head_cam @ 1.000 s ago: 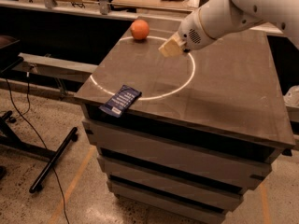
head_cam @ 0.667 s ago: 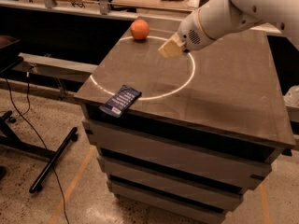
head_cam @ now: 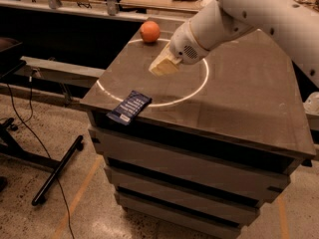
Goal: Pick rxbar blueberry
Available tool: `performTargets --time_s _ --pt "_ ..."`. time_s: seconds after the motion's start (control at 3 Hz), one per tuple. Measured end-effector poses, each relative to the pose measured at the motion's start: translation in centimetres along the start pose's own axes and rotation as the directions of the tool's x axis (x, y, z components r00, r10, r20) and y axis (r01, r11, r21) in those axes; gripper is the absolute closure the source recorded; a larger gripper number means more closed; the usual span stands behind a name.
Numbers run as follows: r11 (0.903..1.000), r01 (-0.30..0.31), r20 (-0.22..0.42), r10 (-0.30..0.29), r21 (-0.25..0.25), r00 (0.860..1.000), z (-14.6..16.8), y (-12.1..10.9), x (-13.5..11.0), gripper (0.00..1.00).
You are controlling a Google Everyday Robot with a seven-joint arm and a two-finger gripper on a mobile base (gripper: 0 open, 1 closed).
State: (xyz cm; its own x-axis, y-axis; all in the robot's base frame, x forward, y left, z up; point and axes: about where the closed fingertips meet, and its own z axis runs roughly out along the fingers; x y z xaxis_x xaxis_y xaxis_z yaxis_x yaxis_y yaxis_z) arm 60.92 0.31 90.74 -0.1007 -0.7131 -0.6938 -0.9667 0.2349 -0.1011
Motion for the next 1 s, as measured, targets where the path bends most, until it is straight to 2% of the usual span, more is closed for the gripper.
performTargets --time_s 0.33,0.67,1.0 --pt "0.9873 0.121 0.001 -0.122 -0.103 0.993 2.8 2.3 0.3 0.05" --pt "0.9474 0.23 0.033 -0.229 -0.222 0.973 5.8 5.3 0.6 0.0" --pt "0.9214 0.271 0.056 -0.266 -0.278 0.962 7.0 6.7 0.7 0.0"
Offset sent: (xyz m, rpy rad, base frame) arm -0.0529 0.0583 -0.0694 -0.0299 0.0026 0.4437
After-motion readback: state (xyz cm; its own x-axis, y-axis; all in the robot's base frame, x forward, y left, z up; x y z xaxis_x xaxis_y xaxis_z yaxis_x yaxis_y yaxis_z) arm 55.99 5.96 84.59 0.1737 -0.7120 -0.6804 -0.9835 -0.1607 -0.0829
